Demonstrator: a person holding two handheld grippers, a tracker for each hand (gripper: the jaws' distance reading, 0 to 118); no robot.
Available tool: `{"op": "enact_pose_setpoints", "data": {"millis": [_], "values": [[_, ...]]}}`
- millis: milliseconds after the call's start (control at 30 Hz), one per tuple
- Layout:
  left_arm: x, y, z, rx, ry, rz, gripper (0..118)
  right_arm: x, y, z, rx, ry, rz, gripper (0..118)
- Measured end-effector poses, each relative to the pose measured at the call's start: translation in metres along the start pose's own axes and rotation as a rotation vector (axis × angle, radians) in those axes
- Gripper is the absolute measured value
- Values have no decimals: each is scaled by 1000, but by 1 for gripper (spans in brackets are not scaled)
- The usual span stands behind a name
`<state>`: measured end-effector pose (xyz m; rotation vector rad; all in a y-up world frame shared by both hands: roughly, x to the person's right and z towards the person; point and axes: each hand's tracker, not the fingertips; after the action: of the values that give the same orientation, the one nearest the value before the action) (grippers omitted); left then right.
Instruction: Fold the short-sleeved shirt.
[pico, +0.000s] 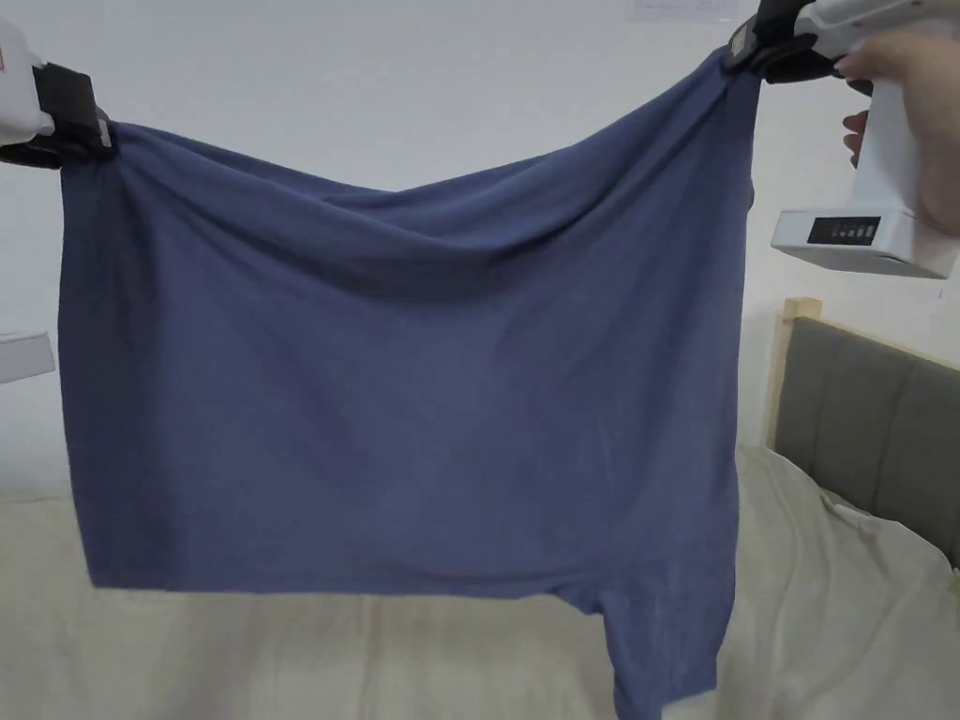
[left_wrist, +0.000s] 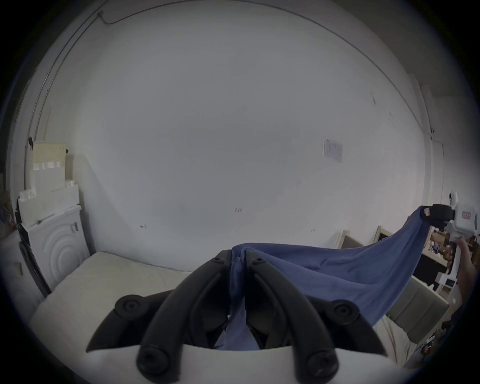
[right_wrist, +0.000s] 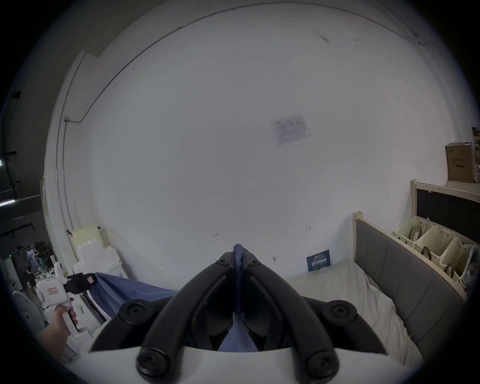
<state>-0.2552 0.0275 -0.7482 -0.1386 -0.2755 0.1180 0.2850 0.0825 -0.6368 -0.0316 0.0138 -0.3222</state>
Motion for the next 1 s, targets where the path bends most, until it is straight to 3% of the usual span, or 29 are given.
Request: {"op": "enact_pose_setpoints", "data": {"millis": [133,200,300,400,500,600,733,833,1000], "values": [[3,-27,-12,-30,-21,0,11,5,-19,-7,-3,-15,43,5],[4,-48,-15,-101,-19,-17,11,13,-35,-11,-33,-53,97,5],[1,-88,-13,-193,-39,-8,11,28,-70,-5,-92,-43,110,5],[0,-139,2,-277,-81,20,11,46,-119,12,-165,-36,88,5],[5,-196,25,-332,-10,-71,11,59,-175,40,-268,-31,42,5],[4,-248,60,-418,-76,16,11,67,-229,83,-353,-14,37,5],[2,-304,122,-479,-117,27,11,70,-290,159,-380,14,72,5],[6,-337,179,-486,-121,-44,11,74,-321,216,-417,36,-13,5],[-2,-374,260,-487,-167,25,11,70,-355,302,-444,55,-4,5]]}}
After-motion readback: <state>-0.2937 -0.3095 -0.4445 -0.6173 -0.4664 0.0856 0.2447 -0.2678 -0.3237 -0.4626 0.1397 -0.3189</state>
